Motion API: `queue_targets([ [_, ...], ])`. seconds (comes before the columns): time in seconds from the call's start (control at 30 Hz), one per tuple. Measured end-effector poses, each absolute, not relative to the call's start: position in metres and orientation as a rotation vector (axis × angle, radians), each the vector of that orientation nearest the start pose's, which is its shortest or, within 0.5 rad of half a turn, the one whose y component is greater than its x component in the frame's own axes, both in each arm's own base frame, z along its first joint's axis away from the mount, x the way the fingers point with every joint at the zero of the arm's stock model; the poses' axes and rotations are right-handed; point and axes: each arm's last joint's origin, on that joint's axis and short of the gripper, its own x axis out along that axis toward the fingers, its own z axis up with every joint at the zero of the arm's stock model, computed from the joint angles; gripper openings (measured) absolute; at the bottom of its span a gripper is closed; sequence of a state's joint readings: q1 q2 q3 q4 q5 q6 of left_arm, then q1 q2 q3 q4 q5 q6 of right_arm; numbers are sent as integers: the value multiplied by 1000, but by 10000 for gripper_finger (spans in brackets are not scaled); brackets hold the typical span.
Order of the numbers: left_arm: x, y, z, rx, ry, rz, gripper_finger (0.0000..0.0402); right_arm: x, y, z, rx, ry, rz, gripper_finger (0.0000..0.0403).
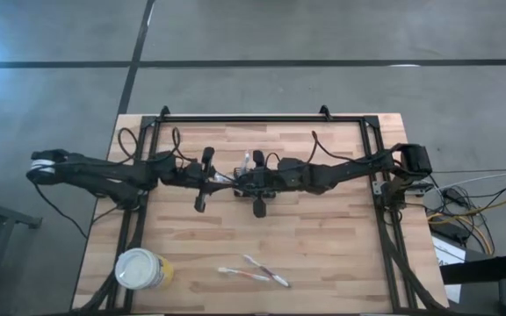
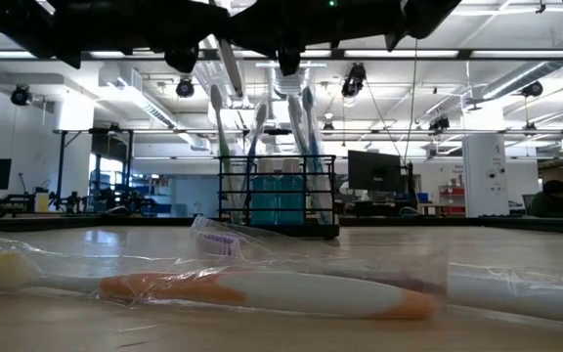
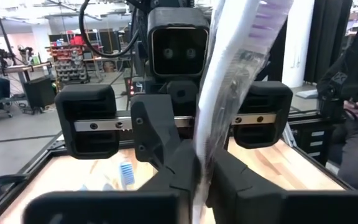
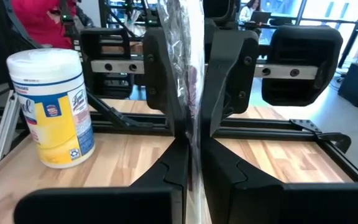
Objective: Pick & Place toothbrushing station
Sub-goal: Put the violet toothbrush into the wire organizer
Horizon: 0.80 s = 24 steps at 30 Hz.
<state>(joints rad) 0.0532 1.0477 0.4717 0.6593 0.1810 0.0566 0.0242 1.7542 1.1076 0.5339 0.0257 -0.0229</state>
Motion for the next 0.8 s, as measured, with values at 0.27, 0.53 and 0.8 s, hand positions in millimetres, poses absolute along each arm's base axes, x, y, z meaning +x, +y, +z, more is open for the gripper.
queue_targets([
  [0.27, 222, 5, 256, 74, -82, -131, 24, 396, 9, 252, -25, 114, 2, 24],
  [0.53, 219, 5, 257, 86, -69, -146, 23, 396, 10, 252, 14, 115, 0, 99],
  [0.8, 200, 4, 267, 110, -67, -145, 22, 392, 11, 253, 24, 118, 1, 177],
])
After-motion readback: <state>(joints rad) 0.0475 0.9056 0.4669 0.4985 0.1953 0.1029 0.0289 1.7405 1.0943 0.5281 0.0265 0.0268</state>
